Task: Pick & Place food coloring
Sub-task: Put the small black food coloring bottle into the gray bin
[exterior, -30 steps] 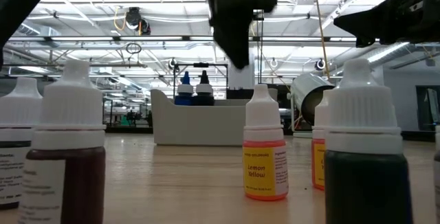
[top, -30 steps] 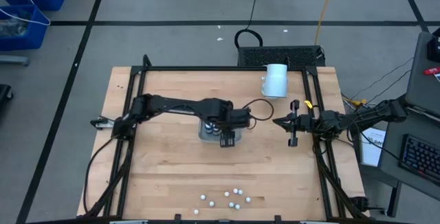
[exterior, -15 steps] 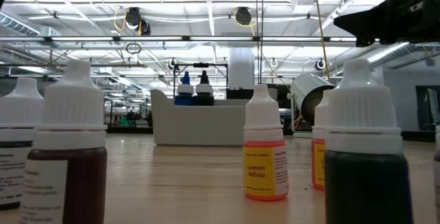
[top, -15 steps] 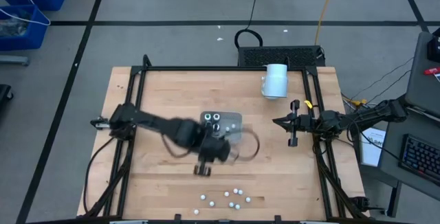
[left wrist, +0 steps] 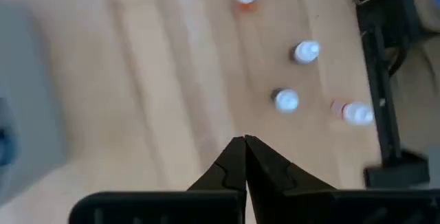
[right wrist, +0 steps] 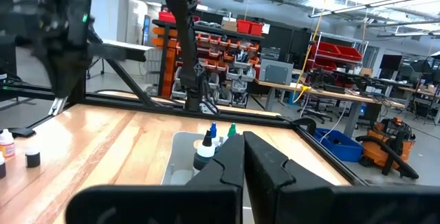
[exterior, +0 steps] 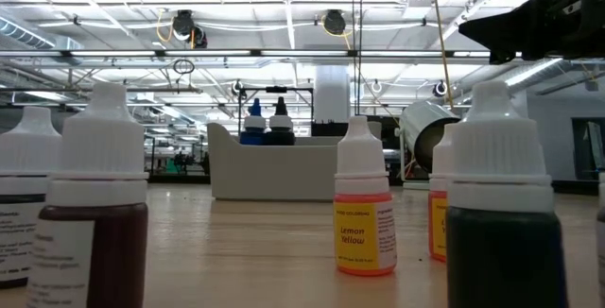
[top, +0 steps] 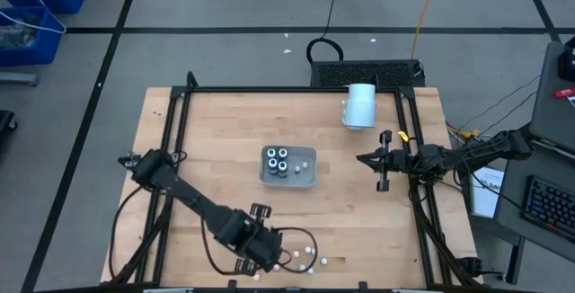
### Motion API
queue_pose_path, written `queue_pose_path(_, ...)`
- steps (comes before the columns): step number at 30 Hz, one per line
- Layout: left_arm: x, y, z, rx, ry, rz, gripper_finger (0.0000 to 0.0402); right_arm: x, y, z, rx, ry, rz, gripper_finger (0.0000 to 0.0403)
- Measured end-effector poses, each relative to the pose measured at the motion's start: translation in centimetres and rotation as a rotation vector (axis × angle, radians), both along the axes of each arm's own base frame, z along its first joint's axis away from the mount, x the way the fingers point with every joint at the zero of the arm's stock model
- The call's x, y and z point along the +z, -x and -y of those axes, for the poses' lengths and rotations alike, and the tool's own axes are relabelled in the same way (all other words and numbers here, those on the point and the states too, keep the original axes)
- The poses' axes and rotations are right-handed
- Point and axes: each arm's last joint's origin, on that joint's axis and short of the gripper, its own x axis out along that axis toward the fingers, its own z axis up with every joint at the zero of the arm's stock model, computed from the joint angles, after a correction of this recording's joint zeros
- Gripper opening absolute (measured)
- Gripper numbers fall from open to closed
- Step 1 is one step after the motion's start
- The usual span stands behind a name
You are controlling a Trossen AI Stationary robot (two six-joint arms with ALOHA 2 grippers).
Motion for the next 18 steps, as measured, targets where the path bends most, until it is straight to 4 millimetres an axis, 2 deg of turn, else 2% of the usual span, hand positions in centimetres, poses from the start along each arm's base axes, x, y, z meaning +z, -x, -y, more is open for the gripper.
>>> queue_pose_path(3, -2.2, -0.1, 0.9, -0.028, 0.082, 0.012, 0.0004, 0.0, 0.0, 0.0, 0.0, 0.0, 0.0, 0.0)
queue_pose_path(6, -3.3, -0.3, 1.4, -0.045, 0.149, 0.045, 0.0026, 0.0, 0.0, 0.0, 0.0, 0.0, 0.0, 0.0)
queue_pose_path(14, -4.6, -0.3, 1.2, 0.037, 0.132, 0.072, 0.0165, 0.0, 0.0, 0.0, -0.001, 0.001, 0.0, 0.0)
queue_pose_path(18, -5.3, -0.2, 1.4, 0.024, 0.196, 0.047, 0.022, 0.0, 0.0, 0.0, 0.0, 0.0, 0.0, 0.0)
